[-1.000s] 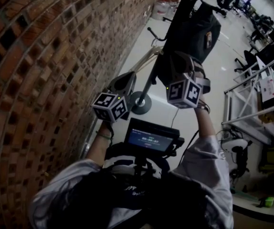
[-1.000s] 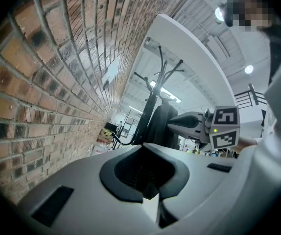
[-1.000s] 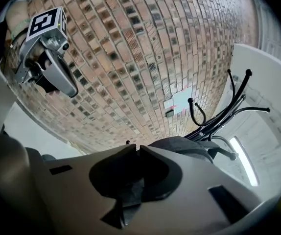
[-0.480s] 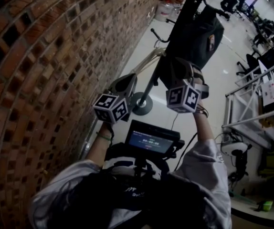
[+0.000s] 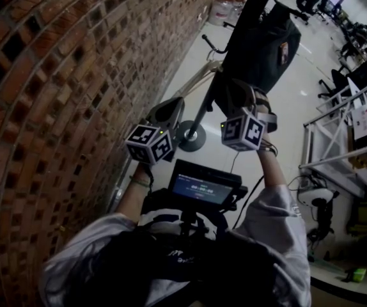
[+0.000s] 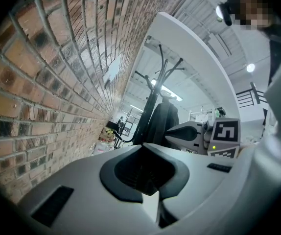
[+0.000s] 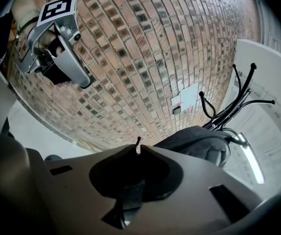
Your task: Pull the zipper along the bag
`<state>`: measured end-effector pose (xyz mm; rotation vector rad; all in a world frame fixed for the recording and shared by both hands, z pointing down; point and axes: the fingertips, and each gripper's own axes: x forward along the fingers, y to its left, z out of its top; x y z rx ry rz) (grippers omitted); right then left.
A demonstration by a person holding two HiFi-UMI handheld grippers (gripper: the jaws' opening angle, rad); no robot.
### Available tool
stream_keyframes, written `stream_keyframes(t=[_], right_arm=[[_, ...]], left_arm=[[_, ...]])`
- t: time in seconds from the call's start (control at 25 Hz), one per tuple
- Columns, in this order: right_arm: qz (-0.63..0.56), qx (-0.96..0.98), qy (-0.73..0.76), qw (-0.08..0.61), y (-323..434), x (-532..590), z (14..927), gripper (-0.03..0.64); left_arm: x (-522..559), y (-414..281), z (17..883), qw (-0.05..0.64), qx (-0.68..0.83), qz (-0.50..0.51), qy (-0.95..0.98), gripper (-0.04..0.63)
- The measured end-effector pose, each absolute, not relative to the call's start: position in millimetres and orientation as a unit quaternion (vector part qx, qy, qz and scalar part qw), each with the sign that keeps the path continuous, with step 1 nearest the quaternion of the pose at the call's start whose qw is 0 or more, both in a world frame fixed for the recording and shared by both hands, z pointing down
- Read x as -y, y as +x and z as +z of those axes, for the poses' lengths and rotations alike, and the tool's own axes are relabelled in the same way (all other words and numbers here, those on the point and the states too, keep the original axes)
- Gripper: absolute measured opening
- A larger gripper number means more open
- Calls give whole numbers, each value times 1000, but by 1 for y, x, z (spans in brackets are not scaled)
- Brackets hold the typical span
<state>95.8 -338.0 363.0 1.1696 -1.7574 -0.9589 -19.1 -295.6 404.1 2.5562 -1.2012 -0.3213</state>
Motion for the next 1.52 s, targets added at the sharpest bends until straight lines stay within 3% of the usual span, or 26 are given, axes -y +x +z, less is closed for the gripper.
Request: stream_keyframes(t=[0.68, 1.24, 1.32, 1.52], right_arm=[[-326, 711, 450, 430, 111, 339, 447, 23], [-300, 722, 455, 427, 111, 348, 449, 31], [-284, 731, 465, 411, 110, 347, 444, 34], [-143, 783, 531, 292, 110, 329, 424, 66]], left_arm=[[293, -23, 411, 155, 422, -104, 887, 2], [295, -20, 409, 152, 417, -99, 891, 2], [293, -21, 407, 150, 416, -100, 891, 2], [288, -24, 406, 149, 418, -99, 891, 2]])
